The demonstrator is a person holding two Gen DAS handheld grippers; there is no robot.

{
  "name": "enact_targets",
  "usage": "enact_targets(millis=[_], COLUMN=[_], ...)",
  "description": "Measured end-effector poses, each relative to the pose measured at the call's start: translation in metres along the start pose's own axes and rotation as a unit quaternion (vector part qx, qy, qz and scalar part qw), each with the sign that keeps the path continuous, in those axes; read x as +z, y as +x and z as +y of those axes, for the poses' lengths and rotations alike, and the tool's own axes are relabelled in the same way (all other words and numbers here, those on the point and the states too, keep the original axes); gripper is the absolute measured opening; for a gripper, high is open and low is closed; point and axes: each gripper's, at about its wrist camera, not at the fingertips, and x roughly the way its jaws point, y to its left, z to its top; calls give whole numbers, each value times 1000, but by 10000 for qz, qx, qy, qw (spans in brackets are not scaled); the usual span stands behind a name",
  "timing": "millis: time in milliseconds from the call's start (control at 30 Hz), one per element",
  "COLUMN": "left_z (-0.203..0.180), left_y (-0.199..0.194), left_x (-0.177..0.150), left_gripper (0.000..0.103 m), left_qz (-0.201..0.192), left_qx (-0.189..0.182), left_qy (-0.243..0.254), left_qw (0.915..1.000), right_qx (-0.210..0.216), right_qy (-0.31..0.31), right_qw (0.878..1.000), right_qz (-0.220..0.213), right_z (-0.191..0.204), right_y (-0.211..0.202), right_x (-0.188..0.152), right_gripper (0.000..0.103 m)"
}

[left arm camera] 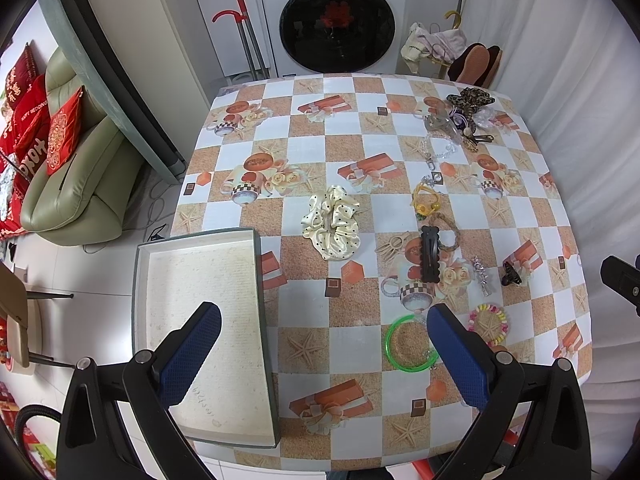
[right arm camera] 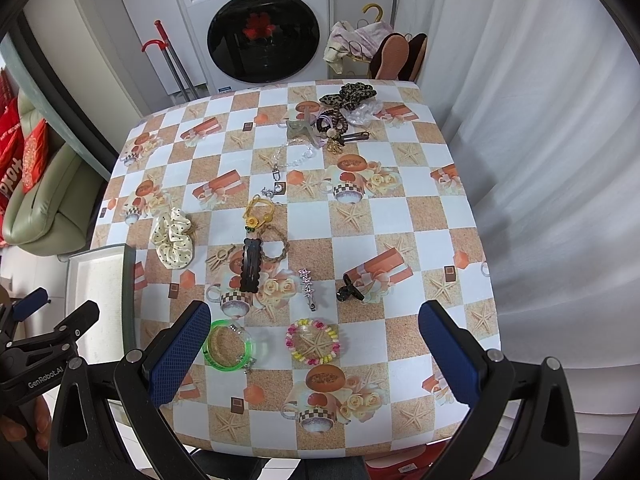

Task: Organize jewelry

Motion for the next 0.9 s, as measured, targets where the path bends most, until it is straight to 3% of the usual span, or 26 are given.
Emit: enact_targets(millis=[233, 400, 667, 900], left_z=[4, 9, -1, -11], left_y=[5, 29, 90, 155], left_x=[-2, -1, 34, 66], left_gripper=[103, 103, 103, 103], left_qz=[73, 263, 430, 478], left_qx=[-14, -120, -108, -5], left_qy=[4, 32, 80, 180], left_qw=[10000, 9996, 9990, 9987], right_qx=[19, 141, 482, 708], right_qy=[18, 90, 280, 373], right_qw=[9999, 9990, 9931, 9869], right_qz=[117, 416, 1033, 1401], right_z=[1, 0, 6, 25], right_y=[6, 31, 113, 194], right_x=[-4, 0, 36, 69], right_gripper=[103, 103, 103, 96])
